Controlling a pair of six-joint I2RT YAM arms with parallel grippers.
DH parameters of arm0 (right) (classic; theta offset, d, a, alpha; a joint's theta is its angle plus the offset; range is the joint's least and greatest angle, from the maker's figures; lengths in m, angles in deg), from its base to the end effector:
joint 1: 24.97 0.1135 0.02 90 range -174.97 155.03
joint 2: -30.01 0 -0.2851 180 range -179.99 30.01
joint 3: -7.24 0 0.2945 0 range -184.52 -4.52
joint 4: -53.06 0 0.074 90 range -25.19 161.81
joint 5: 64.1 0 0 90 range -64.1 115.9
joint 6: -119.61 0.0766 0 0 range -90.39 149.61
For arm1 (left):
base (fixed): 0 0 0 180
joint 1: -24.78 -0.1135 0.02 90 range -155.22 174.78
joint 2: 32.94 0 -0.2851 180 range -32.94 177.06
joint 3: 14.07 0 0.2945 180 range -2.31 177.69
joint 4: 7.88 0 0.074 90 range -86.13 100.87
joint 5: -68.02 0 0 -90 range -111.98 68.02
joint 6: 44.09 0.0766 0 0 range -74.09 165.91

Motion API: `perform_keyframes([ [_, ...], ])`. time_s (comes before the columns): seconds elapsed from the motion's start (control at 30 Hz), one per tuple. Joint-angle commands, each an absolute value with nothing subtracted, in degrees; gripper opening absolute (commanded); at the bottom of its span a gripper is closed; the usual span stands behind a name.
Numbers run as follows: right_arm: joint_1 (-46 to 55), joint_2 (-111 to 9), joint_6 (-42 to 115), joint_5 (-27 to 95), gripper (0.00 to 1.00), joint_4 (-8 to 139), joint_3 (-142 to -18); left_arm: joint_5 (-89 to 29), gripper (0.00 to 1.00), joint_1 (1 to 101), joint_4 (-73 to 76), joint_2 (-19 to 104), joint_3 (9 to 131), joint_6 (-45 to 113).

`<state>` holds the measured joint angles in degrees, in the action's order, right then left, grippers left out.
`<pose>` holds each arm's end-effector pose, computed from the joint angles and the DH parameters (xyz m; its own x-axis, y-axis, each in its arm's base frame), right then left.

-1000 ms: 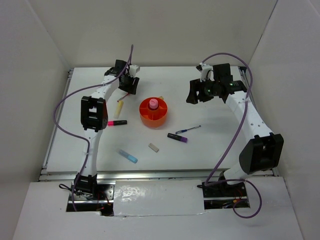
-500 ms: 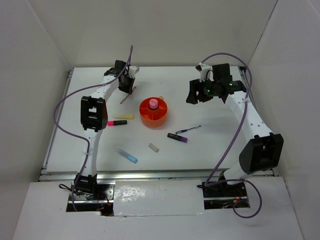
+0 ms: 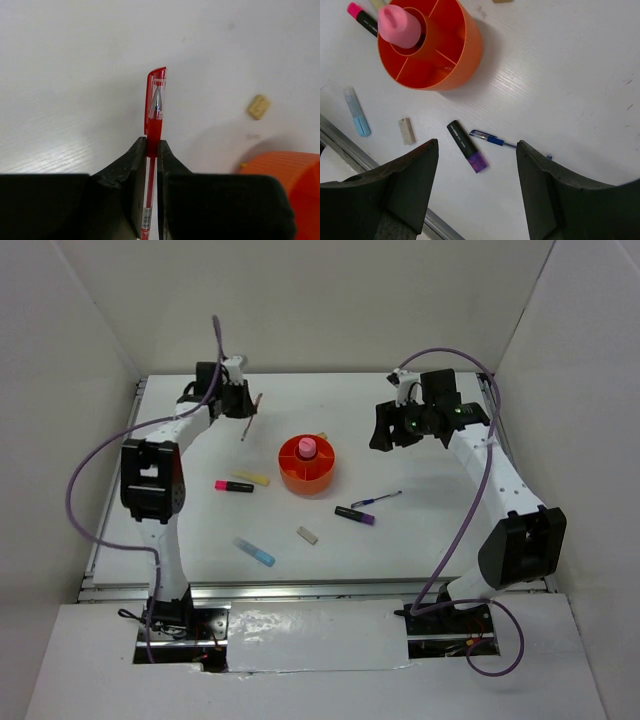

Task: Sort the stationery into containers
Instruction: Pick up the pen from the center of the board, then place the pen in the storage box.

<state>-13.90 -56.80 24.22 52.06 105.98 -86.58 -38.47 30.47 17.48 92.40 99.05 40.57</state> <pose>0.3819 0.1091 0.3316 -0.6573 -0.2145 -0.7225 -0.5375 0.8054 0.2499 0.5845 -0.0801 0.1938 -0.6339 -0.0265 -0.7730 0.2610 0.9334 -0.2461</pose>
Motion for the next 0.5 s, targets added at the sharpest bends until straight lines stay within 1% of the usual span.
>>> perform_keyframes([
  [0.0, -13.46, -54.10, 24.16, 52.18, 0.70, 105.50, -86.52, -52.02, 0.00, 26.63, -8.61, 78.97, 91.76, 28.19],
  [0.03, -13.72, -54.02, 23.90, 52.10, 0.70, 105.77, -86.52, -54.04, 0.00, 26.10, -13.65, 76.60, 88.25, 26.77],
  [0.1, -13.98, -54.10, 23.72, 52.45, 0.70, 106.03, -86.70, -57.83, 0.00, 25.31, -25.15, 68.52, 75.88, 24.83],
  [0.17, -14.33, -53.93, 23.81, 52.62, 0.70, 105.95, -86.17, -60.38, 0.00, 25.30, -29.25, 65.42, 72.06, 24.20],
  [0.27, -14.68, -53.93, 23.98, 52.54, 0.70, 105.51, -85.47, -63.37, 0.00, 26.00, -28.82, 61.90, 68.80, 25.17],
  [0.3, -14.60, -53.84, 23.98, 52.54, 0.70, 105.33, -85.29, -63.73, 0.00, 26.62, -31.52, 59.98, 66.01, 25.26],
  [0.43, -14.68, -54.19, 23.72, 51.66, 0.71, 104.80, -84.59, -61.98, 0.00, 30.13, -37.16, 56.19, 59.49, 30.07],
  [0.47, -14.77, -54.28, 23.63, 51.40, 0.71, 104.63, -84.50, -59.71, 0.00, 30.92, -38.30, 55.75, 58.34, 30.79],
])
